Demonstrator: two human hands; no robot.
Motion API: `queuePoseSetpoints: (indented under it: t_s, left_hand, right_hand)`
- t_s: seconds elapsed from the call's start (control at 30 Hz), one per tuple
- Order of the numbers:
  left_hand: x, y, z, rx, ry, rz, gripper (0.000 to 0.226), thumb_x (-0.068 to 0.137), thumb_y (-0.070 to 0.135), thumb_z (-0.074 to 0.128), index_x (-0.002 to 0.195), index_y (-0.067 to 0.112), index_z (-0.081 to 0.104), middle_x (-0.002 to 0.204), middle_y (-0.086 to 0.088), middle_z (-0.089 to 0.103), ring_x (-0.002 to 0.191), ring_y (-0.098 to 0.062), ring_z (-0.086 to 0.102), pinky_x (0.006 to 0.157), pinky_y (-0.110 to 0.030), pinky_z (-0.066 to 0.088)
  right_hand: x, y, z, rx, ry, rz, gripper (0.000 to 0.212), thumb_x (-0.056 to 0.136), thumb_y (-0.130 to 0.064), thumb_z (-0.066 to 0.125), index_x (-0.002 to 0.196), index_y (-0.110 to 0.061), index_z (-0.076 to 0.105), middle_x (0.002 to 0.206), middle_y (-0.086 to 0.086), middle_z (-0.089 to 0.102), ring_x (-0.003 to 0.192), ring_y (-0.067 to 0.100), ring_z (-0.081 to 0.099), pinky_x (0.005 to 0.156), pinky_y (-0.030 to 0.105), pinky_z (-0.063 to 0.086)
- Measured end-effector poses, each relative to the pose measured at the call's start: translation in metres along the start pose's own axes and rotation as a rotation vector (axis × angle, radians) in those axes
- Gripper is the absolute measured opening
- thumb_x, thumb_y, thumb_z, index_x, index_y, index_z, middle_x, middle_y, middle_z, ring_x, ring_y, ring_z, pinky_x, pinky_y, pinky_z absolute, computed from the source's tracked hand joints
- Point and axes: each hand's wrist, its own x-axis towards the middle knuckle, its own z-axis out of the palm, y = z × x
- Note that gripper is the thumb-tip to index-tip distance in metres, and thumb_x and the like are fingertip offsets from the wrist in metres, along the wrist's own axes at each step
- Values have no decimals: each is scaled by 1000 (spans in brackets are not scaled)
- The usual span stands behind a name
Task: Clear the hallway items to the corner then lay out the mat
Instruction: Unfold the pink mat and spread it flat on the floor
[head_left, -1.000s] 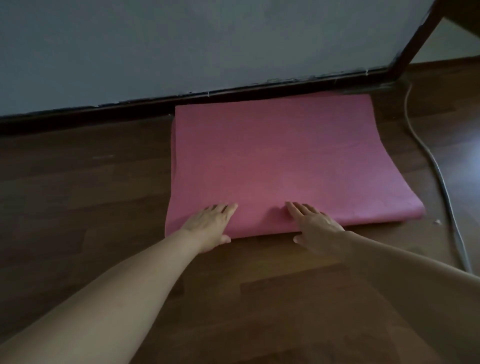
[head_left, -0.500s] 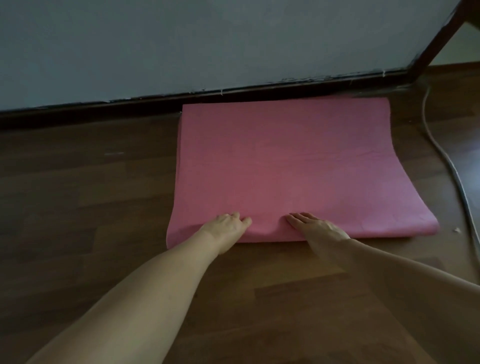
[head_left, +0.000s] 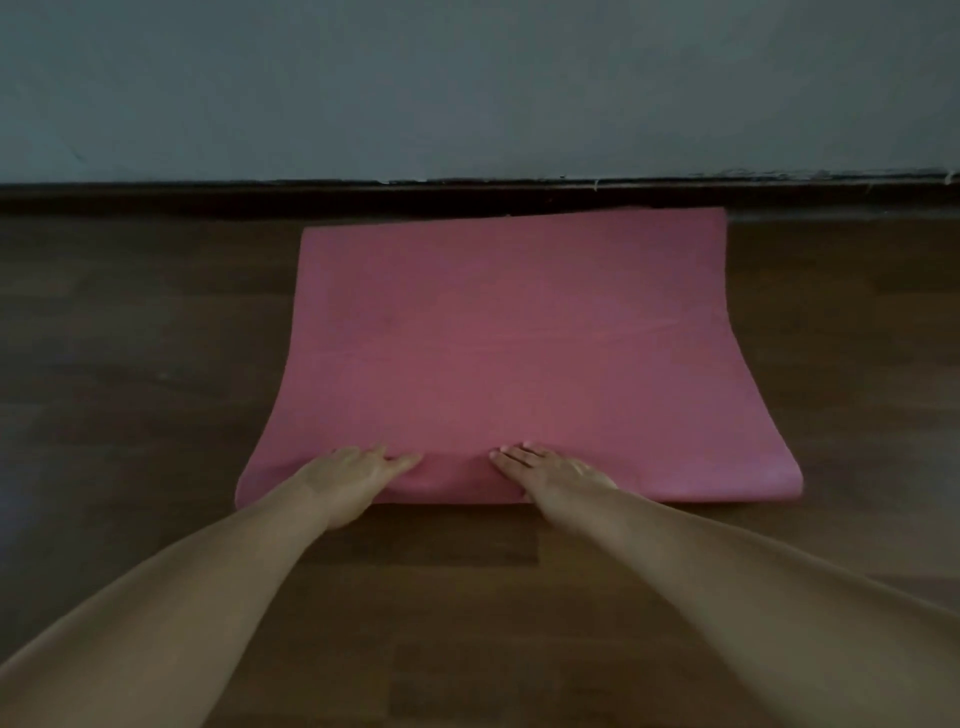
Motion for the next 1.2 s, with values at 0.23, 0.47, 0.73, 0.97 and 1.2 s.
queuePoseSetpoints:
  t_s: [0.23, 0.47, 0.73, 0.97, 1.2]
  left_hand:
    - [-33, -75, 29, 2, 45, -113, 78, 93, -3, 34, 146, 46, 5, 151, -14, 25, 124, -34, 47, 103, -41, 38]
    - [-46, -106, 39, 9, 58, -177, 78, 91, -4, 35, 146, 45, 10, 146, -12, 28, 115, -34, 52, 96, -40, 42]
    - [-22, -40, 39, -28, 219, -59, 77, 85, 13, 54, 148, 26, 12, 152, -9, 16, 139, -32, 21, 111, -45, 26]
    - [-2, -26, 40, -17, 253, -7, 74, 90, -1, 43, 149, 29, 10, 153, -15, 15, 140, -34, 21, 109, -47, 33]
    - [-17, -87, 52, -102, 246, -88, 79, 85, -11, 42, 147, 32, 18, 153, -9, 16, 139, -30, 25, 106, -43, 37]
  right_hand:
    - [50, -76, 7, -3, 11, -70, 71, 95, 5, 34, 151, -28, 3, 159, -8, 4, 146, 17, 6, 116, 31, 12]
    - [74, -112, 8, -26, 18, -94, 72, 95, 5, 35, 151, -26, 2, 159, -6, 4, 146, 18, 5, 117, 32, 11]
    - [41, -68, 4, -108, -8, -56, 67, 98, -15, 43, 151, -28, 3, 159, -7, 0, 146, 16, 1, 117, 34, 10]
    - [24, -32, 7, -149, -39, 39, 59, 101, -28, 33, 149, -35, -1, 159, -11, -3, 147, 18, -3, 118, 36, 4]
    - [69, -87, 0, -73, -36, -33, 56, 102, -25, 32, 150, -33, 5, 159, -7, 3, 147, 21, 1, 117, 38, 3]
